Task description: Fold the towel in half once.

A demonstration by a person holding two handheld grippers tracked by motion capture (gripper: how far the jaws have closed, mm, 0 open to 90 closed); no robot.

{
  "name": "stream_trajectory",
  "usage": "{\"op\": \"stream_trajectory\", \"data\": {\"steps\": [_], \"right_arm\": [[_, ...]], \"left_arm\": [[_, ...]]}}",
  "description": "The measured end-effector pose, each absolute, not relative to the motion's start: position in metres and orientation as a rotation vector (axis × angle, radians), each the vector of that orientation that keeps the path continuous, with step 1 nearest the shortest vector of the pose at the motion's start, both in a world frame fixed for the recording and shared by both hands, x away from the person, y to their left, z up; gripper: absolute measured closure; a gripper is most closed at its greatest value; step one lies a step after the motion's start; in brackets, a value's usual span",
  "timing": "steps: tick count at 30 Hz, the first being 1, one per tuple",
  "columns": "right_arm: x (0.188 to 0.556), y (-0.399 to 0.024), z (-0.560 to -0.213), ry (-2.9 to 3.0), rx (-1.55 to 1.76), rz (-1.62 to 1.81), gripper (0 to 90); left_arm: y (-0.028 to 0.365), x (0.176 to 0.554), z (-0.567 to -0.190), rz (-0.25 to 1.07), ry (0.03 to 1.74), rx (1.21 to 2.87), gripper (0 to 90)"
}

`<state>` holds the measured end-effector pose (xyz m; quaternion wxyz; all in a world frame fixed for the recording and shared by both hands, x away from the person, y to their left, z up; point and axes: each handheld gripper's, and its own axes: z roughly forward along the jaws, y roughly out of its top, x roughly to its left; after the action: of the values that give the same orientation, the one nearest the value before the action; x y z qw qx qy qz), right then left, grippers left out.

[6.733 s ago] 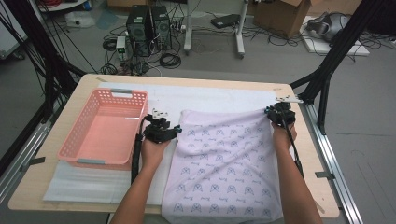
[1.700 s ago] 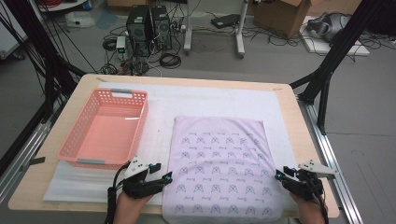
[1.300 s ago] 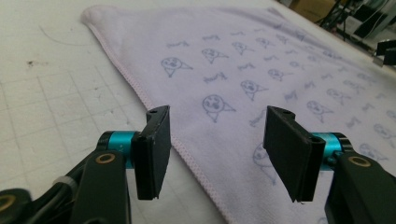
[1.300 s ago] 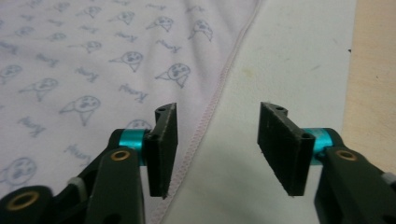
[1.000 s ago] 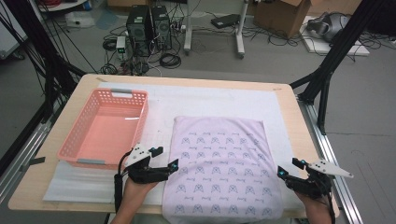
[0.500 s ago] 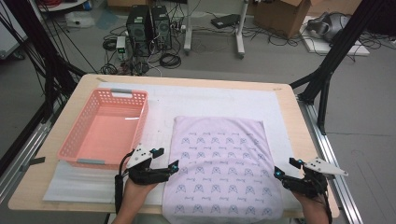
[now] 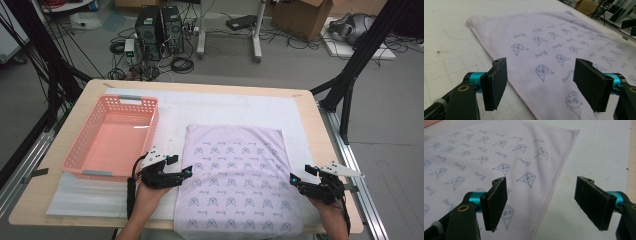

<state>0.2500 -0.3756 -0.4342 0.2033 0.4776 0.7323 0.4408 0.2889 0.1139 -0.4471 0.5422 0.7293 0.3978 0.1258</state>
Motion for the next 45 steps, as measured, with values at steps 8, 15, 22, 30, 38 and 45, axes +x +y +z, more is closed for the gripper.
{"op": "stream_trajectory", "data": {"steps": [8,15,22,30,38,45], "right_arm": [[0.267,-0.376,-0.433,2.066,1.349,1.233,26.4],[0.290,-0.372,-0.432,2.081,1.381,1.223,33.4],[0.322,-0.369,-0.432,2.095,1.439,1.135,41.7],[0.349,-0.370,-0.438,2.115,1.513,1.043,52.5],[0.365,-0.354,-0.443,2.135,1.454,0.930,52.4],[0.371,-0.342,-0.440,2.187,1.422,0.891,83.8]], "left_arm": [[0.101,0.310,-0.445,0.302,0.951,1.757,31.9],[0.092,0.336,-0.443,0.377,1.008,1.834,39.9],[0.087,0.365,-0.444,0.400,1.115,1.872,44.1],[0.076,0.384,-0.450,0.428,1.159,1.937,43.7],[0.071,0.384,-0.451,0.499,1.095,1.999,58.3],[0.074,0.386,-0.451,0.474,1.125,1.966,76.5]]}}
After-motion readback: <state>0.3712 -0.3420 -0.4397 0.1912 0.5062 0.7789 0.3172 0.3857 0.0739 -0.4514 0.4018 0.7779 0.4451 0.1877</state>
